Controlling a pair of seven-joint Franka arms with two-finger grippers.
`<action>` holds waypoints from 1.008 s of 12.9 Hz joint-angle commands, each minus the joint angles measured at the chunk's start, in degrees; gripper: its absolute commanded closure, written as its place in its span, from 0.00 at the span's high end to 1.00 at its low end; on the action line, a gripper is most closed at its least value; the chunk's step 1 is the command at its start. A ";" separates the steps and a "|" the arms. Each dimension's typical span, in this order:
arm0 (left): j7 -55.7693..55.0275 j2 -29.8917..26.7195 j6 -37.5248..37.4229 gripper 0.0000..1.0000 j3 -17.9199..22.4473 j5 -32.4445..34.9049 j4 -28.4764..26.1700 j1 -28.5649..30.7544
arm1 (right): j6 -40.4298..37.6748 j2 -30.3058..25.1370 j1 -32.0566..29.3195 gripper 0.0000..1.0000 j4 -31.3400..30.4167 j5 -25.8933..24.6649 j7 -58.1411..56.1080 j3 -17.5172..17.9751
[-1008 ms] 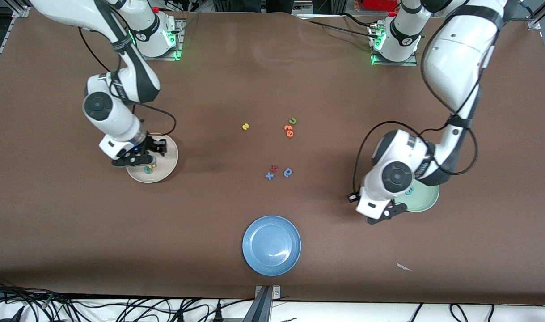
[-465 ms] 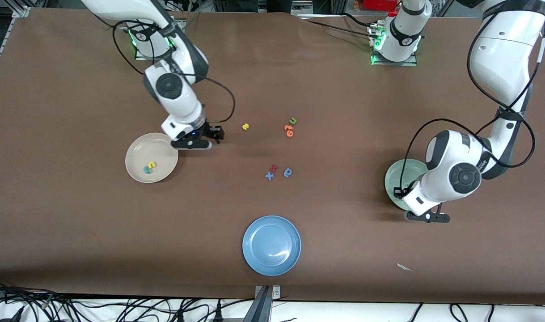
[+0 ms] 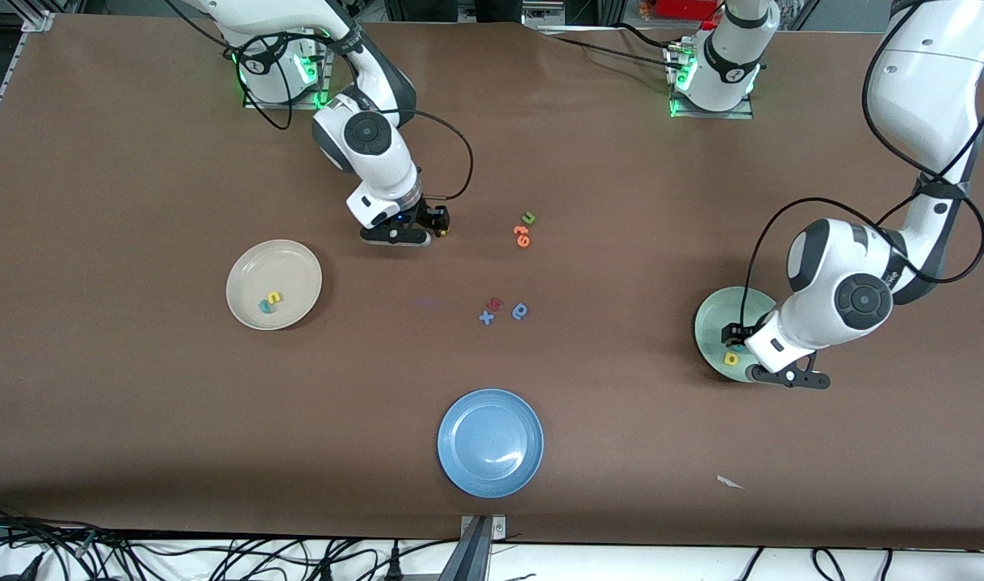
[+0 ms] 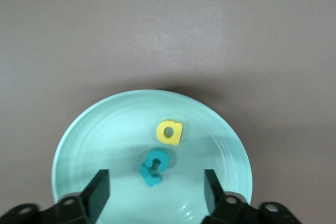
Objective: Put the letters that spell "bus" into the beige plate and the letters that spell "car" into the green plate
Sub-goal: 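Grasp another yellow letter with the right gripper while the left gripper withdraws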
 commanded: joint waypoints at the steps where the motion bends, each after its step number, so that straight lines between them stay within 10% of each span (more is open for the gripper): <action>1: 0.48 -3.91 -6.10 1.00 -0.57 -0.29 0.66 0.50 | 2.20 2.16 3.00 0.83 0.78 -0.76 3.64 -0.65; 11: 2.41 -7.77 -22.74 1.00 0.65 -6.09 12.45 0.25 | 4.15 5.25 6.53 0.65 1.92 -4.89 7.96 -3.03; 13: 5.31 -12.25 -22.74 1.00 9.39 -7.92 10.17 -7.88 | 4.15 5.25 6.62 0.60 2.01 -4.89 8.05 -3.03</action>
